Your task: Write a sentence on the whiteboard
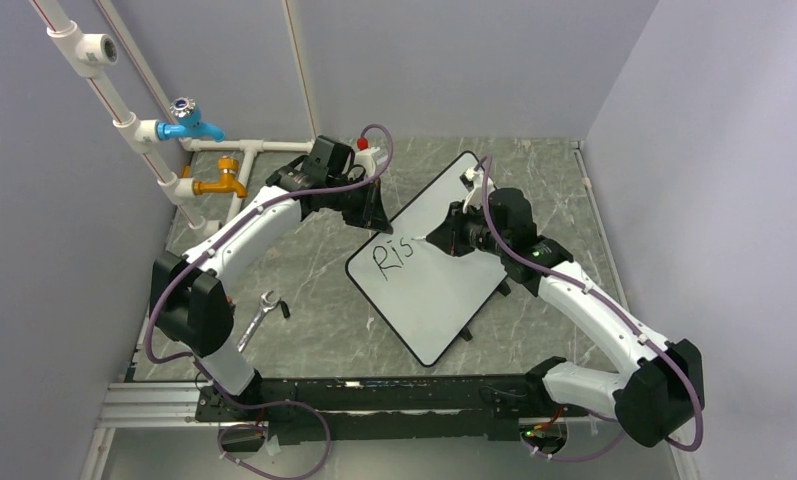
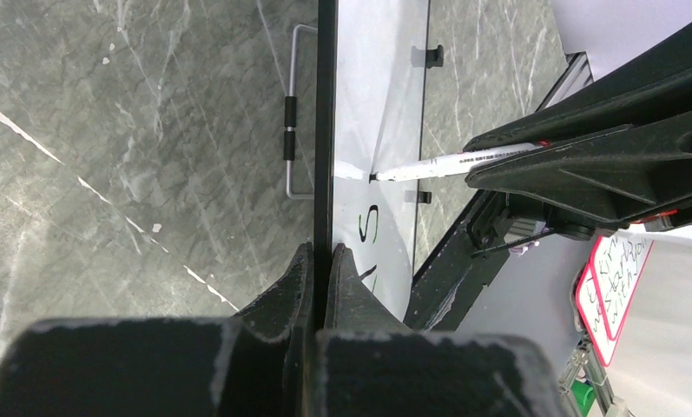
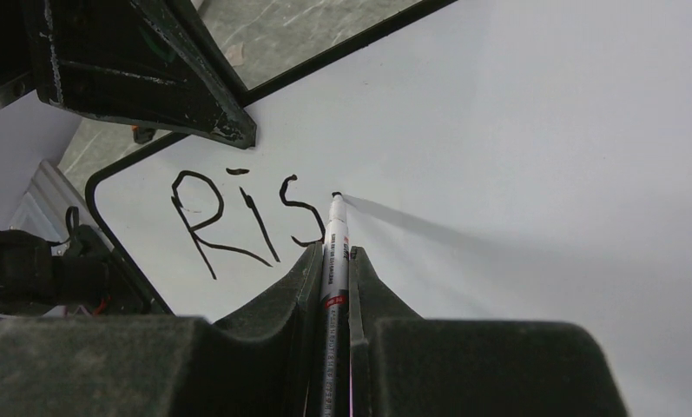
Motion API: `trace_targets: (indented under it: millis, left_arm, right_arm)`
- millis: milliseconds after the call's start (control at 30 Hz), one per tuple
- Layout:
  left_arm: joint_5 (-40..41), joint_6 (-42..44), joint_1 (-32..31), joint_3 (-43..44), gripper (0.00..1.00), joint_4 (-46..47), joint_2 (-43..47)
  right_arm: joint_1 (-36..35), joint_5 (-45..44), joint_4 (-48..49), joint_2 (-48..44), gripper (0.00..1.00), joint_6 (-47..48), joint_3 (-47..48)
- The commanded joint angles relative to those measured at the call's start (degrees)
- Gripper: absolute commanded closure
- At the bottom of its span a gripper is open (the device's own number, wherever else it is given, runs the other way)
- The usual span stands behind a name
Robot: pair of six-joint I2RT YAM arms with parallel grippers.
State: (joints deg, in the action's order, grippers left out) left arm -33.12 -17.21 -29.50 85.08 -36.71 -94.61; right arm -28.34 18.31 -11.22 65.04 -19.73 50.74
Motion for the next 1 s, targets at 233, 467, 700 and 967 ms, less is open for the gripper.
trace_targets:
  millis: [233, 467, 700, 967]
  left_arm:
    - [2.3, 2.1, 0.0, 0.2, 1.00, 2.1, 2.7]
    - [2.4, 2.2, 0.0, 0.1, 1.00, 2.1, 2.8]
    - [2.4, 2.3, 0.0, 0.1, 1.00, 1.9, 2.7]
    - [2.5, 2.3, 0.0, 0.1, 1.00, 2.0, 2.8]
  right_arm:
    - [0.7, -3.1, 1.5, 2.2, 1.00, 0.4, 3.7]
    - [0.7, -0.7, 2.4, 3.3, 1.00, 0.2, 4.7]
    - [0.7, 2.2, 3.2, 3.3, 1.00, -0.1, 3.9]
    - [0.6, 4.6, 2.7, 3.4, 1.00, -0.2, 2.3]
